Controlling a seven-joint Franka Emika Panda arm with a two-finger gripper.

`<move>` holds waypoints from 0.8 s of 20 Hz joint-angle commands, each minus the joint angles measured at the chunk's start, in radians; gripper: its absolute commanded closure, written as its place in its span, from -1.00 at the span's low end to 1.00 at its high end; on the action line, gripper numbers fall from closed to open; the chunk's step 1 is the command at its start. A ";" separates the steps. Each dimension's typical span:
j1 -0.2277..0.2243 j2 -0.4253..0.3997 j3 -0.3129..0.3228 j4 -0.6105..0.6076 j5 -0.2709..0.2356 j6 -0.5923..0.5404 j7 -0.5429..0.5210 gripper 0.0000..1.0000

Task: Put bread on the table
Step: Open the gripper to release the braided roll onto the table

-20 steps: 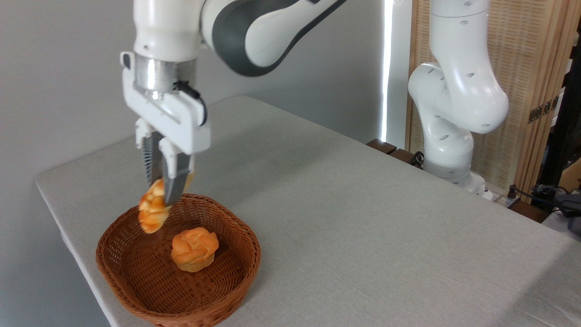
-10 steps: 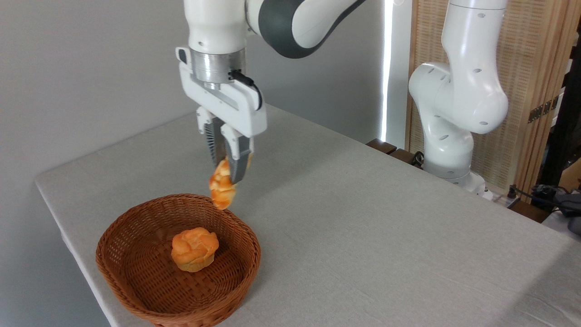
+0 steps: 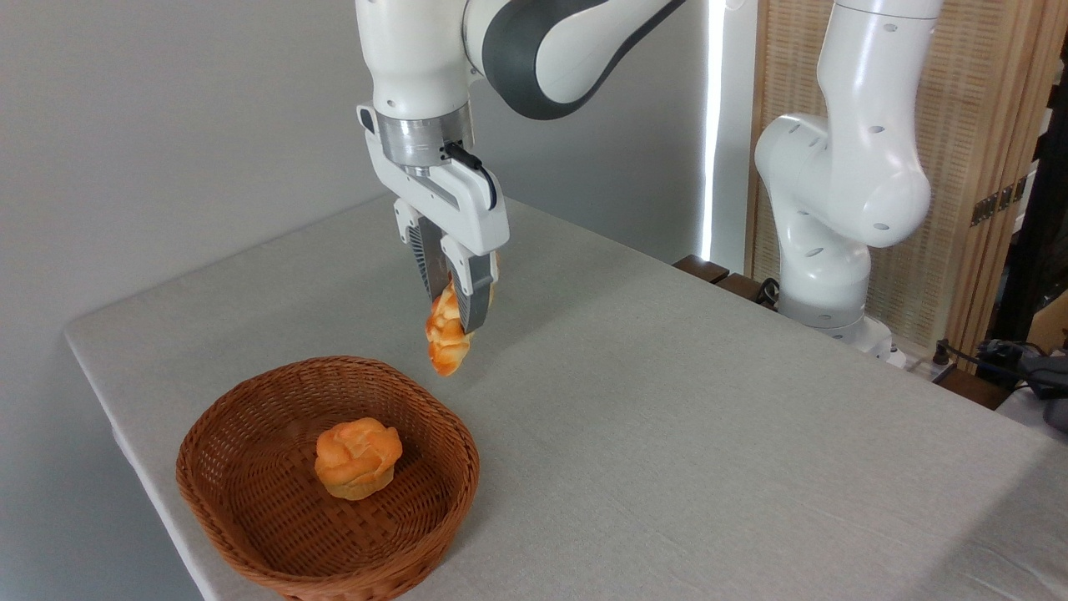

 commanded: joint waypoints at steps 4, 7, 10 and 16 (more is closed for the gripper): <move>-0.012 -0.002 0.006 -0.007 -0.001 0.000 -0.001 -1.00; -0.012 -0.002 0.006 -0.004 0.001 0.005 0.001 -1.00; -0.010 -0.002 0.006 -0.002 0.002 0.005 0.001 -1.00; -0.005 -0.002 0.013 0.074 0.056 0.037 -0.004 -1.00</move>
